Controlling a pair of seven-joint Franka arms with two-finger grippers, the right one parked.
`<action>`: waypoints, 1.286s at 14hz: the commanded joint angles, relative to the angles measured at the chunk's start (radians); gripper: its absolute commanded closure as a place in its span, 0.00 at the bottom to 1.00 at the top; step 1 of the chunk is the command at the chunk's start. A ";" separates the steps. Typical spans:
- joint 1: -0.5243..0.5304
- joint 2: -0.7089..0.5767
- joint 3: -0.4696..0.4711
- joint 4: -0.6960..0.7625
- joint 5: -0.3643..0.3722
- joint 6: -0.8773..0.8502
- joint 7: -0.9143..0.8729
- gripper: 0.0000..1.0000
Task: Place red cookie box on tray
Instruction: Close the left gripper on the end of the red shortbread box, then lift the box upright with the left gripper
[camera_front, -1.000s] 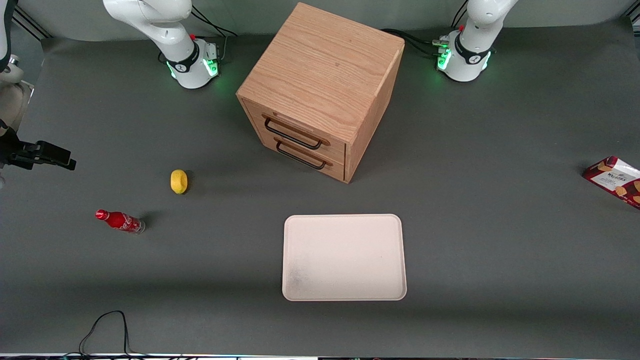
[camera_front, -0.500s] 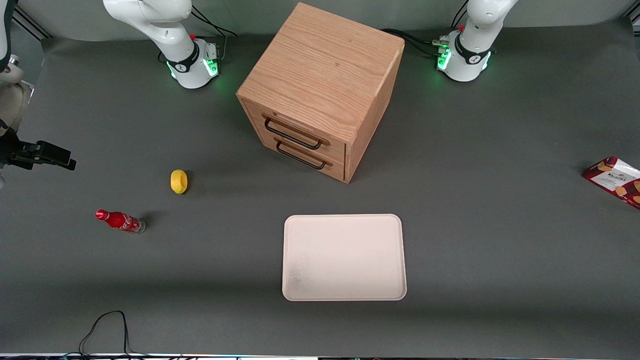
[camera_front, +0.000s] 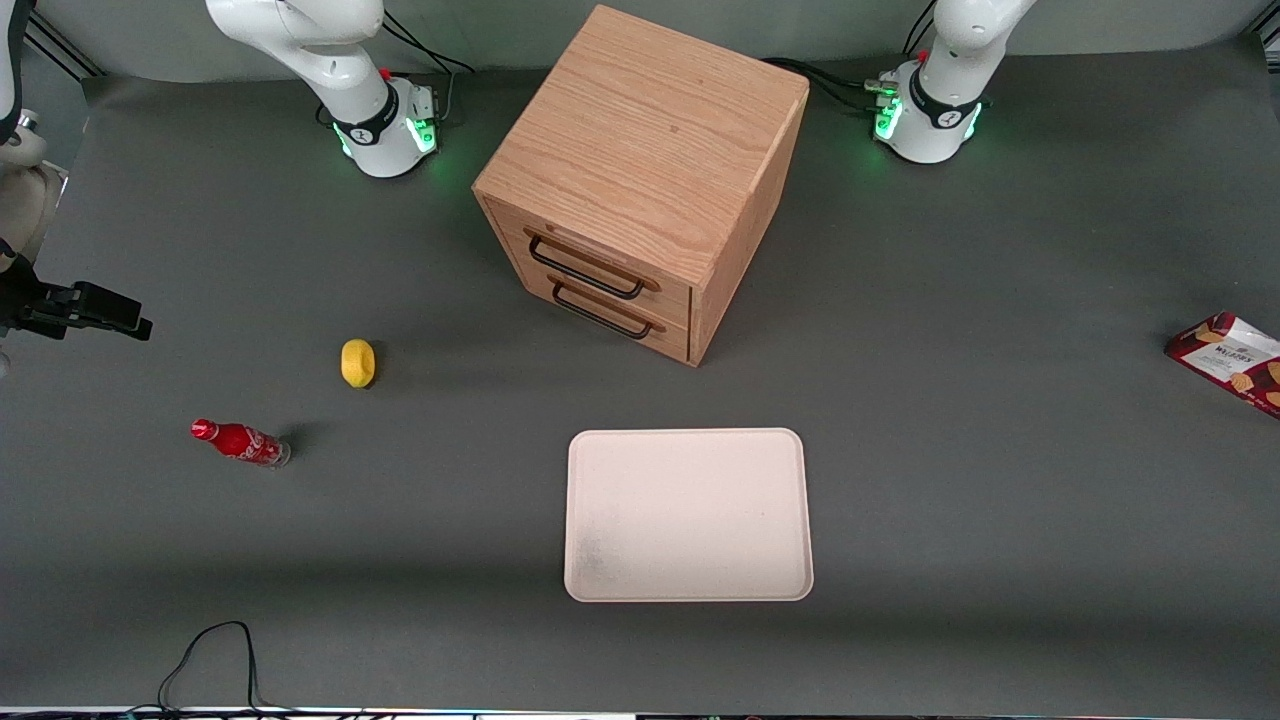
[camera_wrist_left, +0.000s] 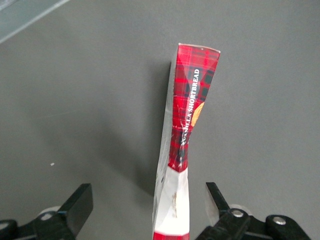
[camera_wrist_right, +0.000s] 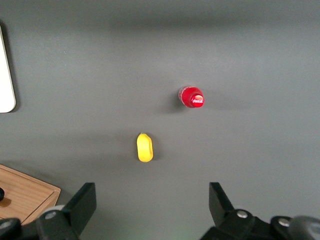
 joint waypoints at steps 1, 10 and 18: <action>-0.021 0.037 0.007 -0.011 -0.014 0.076 -0.016 0.00; -0.050 0.121 0.007 0.038 -0.013 0.139 -0.010 0.62; -0.052 0.117 0.005 0.045 -0.013 0.125 -0.014 1.00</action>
